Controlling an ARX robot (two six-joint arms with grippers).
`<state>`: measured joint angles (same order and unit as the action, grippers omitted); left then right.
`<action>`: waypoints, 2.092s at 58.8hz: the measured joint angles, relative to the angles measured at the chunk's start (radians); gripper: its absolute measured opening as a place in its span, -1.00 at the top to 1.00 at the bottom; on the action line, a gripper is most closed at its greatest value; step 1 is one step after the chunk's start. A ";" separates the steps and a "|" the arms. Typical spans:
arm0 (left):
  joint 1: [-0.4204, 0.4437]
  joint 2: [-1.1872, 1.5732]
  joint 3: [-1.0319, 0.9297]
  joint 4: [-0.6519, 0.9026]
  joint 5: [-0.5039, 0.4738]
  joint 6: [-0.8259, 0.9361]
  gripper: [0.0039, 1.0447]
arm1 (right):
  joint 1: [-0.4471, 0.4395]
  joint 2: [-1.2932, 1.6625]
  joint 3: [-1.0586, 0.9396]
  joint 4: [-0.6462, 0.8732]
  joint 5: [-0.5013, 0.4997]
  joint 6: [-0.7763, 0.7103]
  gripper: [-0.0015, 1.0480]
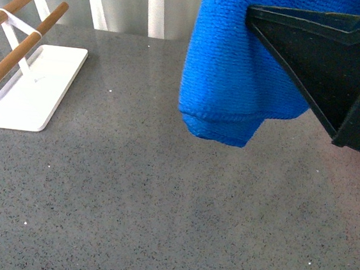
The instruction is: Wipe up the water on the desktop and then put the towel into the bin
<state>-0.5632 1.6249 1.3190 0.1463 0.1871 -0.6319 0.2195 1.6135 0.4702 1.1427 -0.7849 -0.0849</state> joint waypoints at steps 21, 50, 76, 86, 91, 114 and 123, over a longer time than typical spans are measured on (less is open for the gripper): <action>0.000 0.002 0.000 0.000 -0.001 0.000 0.91 | 0.013 0.019 0.045 0.015 0.023 0.000 -0.01; 0.006 0.002 -0.003 -0.002 -0.001 0.001 0.91 | -0.048 0.013 0.044 0.022 0.002 0.012 0.93; 0.184 0.002 -0.005 -0.051 0.045 0.023 -0.30 | -0.167 -0.048 0.027 -0.056 -0.025 -0.002 0.93; 0.390 -0.042 -0.061 -0.110 0.128 0.107 -0.90 | -0.227 -0.054 0.049 -0.164 0.043 -0.036 0.93; 0.497 -0.099 -0.131 -0.164 0.196 0.188 -0.86 | -0.245 -0.054 0.072 -0.243 0.097 -0.065 0.93; 1.158 -0.560 -0.446 -0.563 0.731 0.722 -0.87 | -0.258 0.018 0.150 -0.437 0.276 -0.124 0.93; 1.357 -0.564 -0.459 -0.676 0.785 0.885 -0.87 | -0.217 0.022 0.170 -0.460 0.284 -0.135 0.93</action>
<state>0.7940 1.0611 0.8597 -0.5293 0.9722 0.2527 0.0029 1.6352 0.6403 0.6827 -0.5011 -0.2199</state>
